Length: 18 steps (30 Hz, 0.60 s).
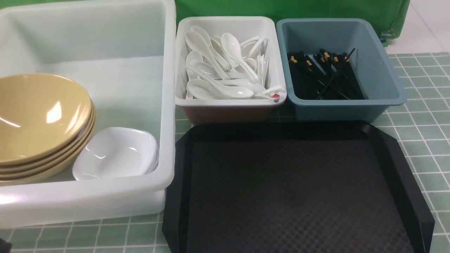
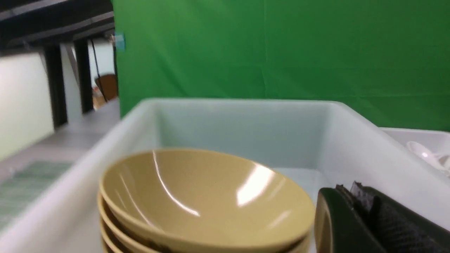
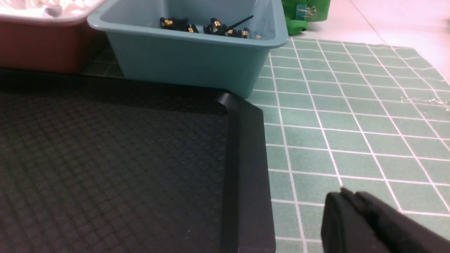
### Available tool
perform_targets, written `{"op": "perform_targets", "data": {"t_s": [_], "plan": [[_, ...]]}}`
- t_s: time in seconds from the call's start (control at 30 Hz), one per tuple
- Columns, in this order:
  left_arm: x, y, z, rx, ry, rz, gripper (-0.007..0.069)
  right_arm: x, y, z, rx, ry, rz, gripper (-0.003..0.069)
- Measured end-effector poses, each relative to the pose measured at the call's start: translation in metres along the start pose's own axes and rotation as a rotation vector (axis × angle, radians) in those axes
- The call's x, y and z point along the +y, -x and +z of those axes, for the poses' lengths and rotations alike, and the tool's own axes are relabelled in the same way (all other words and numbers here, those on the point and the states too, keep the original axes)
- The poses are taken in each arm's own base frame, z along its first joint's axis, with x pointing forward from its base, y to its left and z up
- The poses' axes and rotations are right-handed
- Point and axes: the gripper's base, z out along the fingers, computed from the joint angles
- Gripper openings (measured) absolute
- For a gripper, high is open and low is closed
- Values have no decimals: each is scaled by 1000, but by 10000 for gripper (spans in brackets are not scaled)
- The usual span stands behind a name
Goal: On blue table put chopsticks spoon bowls plates into blue grey white boxes.
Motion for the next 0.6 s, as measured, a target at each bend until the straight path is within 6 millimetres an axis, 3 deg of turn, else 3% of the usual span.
{"op": "perform_targets", "data": {"t_s": [0.2, 0.4, 0.6], "plan": [[0, -29, 3, 78, -17, -30, 2, 0, 0, 0, 0, 0, 0, 66], [-1, -53, 0, 288, -20, -73, 2, 0, 0, 0, 2, 0, 0, 71], [-1, -56, -1, 328, -31, -33, 2, 0, 0, 0, 3, 0, 0, 77]]}}
